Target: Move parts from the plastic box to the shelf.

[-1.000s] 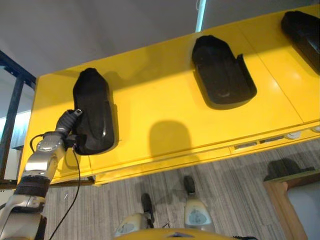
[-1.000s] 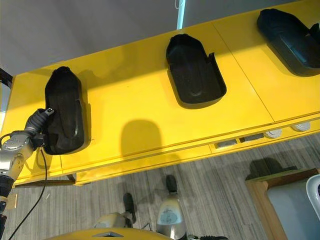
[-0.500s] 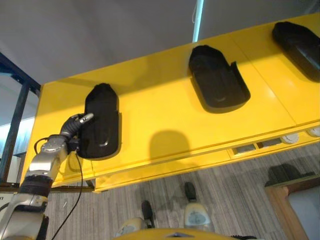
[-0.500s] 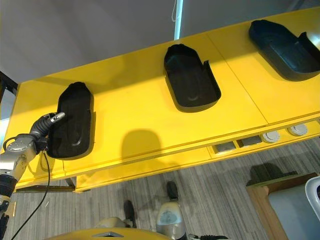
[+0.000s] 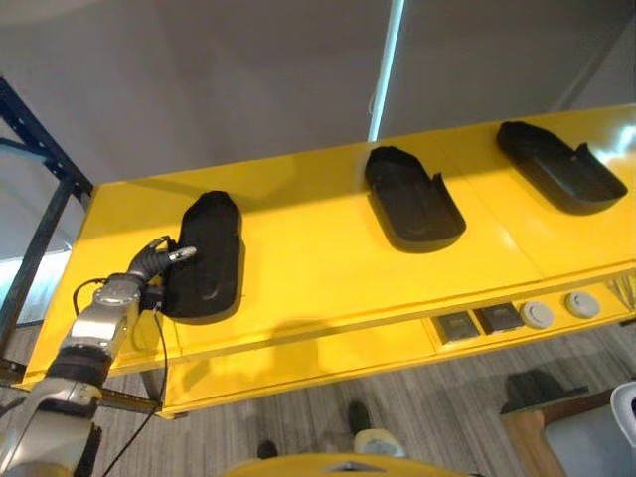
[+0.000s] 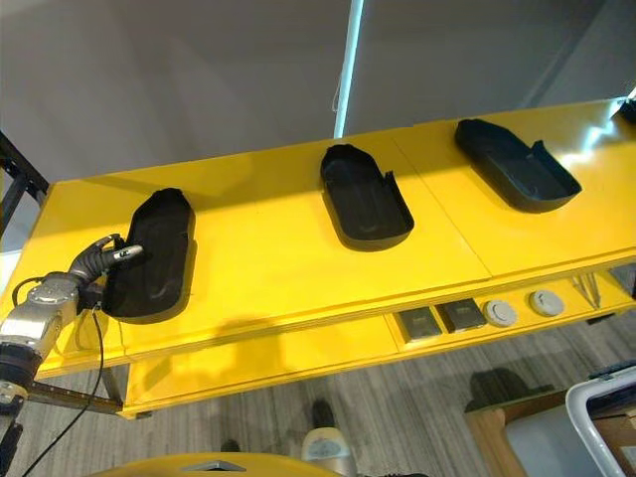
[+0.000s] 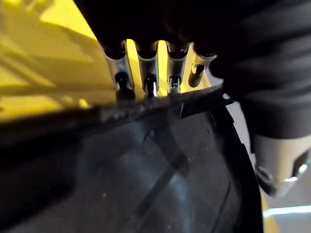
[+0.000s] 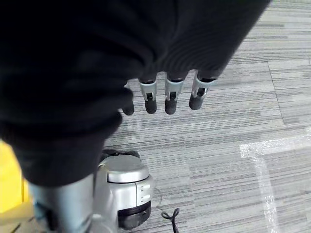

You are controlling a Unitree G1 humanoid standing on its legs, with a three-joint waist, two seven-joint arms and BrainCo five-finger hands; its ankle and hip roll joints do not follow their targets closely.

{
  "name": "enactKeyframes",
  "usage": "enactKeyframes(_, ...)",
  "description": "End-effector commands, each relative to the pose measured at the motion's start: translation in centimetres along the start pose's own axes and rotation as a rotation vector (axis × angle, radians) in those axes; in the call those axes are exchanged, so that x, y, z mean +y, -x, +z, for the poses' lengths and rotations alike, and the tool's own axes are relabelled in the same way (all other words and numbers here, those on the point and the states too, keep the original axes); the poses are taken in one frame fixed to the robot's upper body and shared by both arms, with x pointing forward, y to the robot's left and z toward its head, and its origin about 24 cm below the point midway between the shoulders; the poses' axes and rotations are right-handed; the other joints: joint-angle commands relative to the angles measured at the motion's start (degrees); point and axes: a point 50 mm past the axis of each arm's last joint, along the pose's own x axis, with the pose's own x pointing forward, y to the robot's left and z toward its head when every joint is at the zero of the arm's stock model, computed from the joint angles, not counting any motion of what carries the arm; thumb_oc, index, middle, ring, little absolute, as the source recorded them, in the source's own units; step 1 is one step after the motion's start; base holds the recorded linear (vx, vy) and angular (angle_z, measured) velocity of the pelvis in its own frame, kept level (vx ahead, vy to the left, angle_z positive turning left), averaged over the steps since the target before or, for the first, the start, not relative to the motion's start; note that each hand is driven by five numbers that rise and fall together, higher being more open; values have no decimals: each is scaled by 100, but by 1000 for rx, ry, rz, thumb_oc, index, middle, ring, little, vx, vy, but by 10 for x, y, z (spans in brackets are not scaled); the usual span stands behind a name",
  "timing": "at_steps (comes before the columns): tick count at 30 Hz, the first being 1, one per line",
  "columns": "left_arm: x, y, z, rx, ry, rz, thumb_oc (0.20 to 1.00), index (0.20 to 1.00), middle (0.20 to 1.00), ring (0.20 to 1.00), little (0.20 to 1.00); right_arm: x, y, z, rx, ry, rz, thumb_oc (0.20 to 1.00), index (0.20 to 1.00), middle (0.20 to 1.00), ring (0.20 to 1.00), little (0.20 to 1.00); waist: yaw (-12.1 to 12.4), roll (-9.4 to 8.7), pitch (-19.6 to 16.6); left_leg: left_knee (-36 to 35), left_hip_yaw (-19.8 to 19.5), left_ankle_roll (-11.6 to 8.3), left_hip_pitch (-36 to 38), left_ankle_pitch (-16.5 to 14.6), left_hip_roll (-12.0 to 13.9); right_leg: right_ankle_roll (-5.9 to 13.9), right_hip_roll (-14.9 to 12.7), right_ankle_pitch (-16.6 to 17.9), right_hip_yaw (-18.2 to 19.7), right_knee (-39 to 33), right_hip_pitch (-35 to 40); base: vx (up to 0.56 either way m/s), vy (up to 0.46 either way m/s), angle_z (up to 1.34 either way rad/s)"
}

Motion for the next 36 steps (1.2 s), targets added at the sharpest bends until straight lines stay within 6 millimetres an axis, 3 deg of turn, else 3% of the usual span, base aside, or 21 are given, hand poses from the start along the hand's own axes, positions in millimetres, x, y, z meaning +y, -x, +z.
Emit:
enactKeyframes(1, 41, -4, 57, -123, -163, 153, 1000, 1000, 1000, 1000, 1000, -6, 1, 2, 47, -40, 29, 1000, 1000, 1000, 1000, 1000, -69, 379, 73, 5, 388, -142, -15, 154, 203, 263, -9, -427, 5, 43, 420, -72, -17, 3)
enactKeyframes(3, 46, -3, 69, -159, -190, 183, 1000, 1000, 1000, 1000, 1000, -5, 1, 2, 65, -39, 64, 1000, 1000, 1000, 1000, 1000, -50, 358, 35, 5, 387, -141, 7, 152, 209, 265, -7, -428, -13, 43, 449, -90, -9, 3)
enactKeyframes(4, 45, -1, 93, -241, -123, 119, 1000, 1000, 1000, 1000, 1000, -1, 1, 2, 83, -15, 115, 1000, 1000, 1000, 1000, 1000, 10, 308, -40, 5, 372, -117, 58, 132, 206, 256, 0, -437, -52, 43, 513, -98, 1, 3)
enactKeyframes(10, 26, 11, 121, -417, -31, 1, 1000, 1000, 1000, 1000, 1000, -8, 3, 9, 90, 3, 86, 1000, 1000, 1000, 1000, 1000, 177, 193, -126, 5, 248, -90, 161, 97, 219, 216, 26, -462, -118, 43, 652, -46, 10, 12)
enactKeyframes(13, -3, 47, 156, -744, 64, -286, 1000, 1000, 1000, 1000, 1000, -15, 4, 12, 91, -20, 79, 1000, 1000, 1000, 1000, 1000, 362, 127, -127, 5, 97, -55, 205, 56, 214, 150, 41, -504, -190, 43, 749, -19, 27, 6)
enactKeyframes(14, -14, 61, 161, -829, 125, -428, 1000, 1000, 1000, 1000, 1000, -17, 4, 12, 92, -8, 84, 1000, 1000, 1000, 1000, 1000, 398, 121, -121, 5, 45, -51, 213, 40, 209, 136, 39, -518, -211, 43, 777, -11, 26, 12)
enactKeyframes(18, -14, 61, 161, -829, 125, -428, 1000, 1000, 1000, 1000, 1000, -17, 4, 12, 92, -8, 84, 1000, 1000, 1000, 1000, 1000, 397, 122, -121, 5, 44, -51, 213, 40, 209, 136, 39, -518, -212, 43, 778, 3, 36, 15)
enactKeyframes(19, -114, 112, 111, -846, 634, -1436, 200, 200, 200, 200, 200, -9, 3, 14, 73, 74, 85, 1000, 1000, 1000, 1000, 1000, 638, 63, -132, 5, -191, -16, 208, -38, 162, 101, 16, -508, -260, 47, 849, 22, 139, 1)
enactKeyframes(21, -133, 112, 87, -799, 705, -1559, 200, 200, 200, 200, 200, -5, 3, 21, 52, 130, 73, 1000, 1000, 1000, 1000, 1000, 649, 39, -140, 5, -201, -3, 191, -64, 155, 95, 23, -505, -228, 59, 821, 13, 92, 2)
enactKeyframes(23, -143, 112, 73, -766, 775, -1567, 200, 200, 200, 200, 200, -5, 4, 28, 38, 162, 66, 1000, 1000, 1000, 1000, 1000, 671, 29, -111, 5, -219, 9, 186, -79, 159, 89, 29, -514, -207, 82, 809, 2, 28, 20)
enactKeyframes(25, -159, 113, 45, -702, 847, -1644, 200, 200, 200, 200, 200, -3, 5, 36, 17, 182, 80, 1000, 1000, 1000, 1000, 1000, 724, 16, -48, 5, -249, 51, 172, -119, 140, 85, 13, -528, -245, 86, 798, 5, 12, 4)
enactKeyframes(31, -179, 126, 14, -574, 869, -1788, 200, 200, 200, 200, 200, -9, 10, 58, -33, 204, 56, 1000, 1000, 1000, 1000, 1000, 813, 42, 134, 5, -259, 74, 68, -105, 145, 93, -69, -517, -369, 133, 679, -27, 16, 6)
enactKeyframes(36, -179, 130, -5, -540, 878, -1725, 200, 200, 200, 200, 200, -14, 11, 60, -38, 164, 13, 1000, 1000, 1000, 1000, 1000, 801, 109, 202, 5, -203, 50, 14, -80, 175, 111, -105, -507, -422, 103, 644, -3, 7, 0)
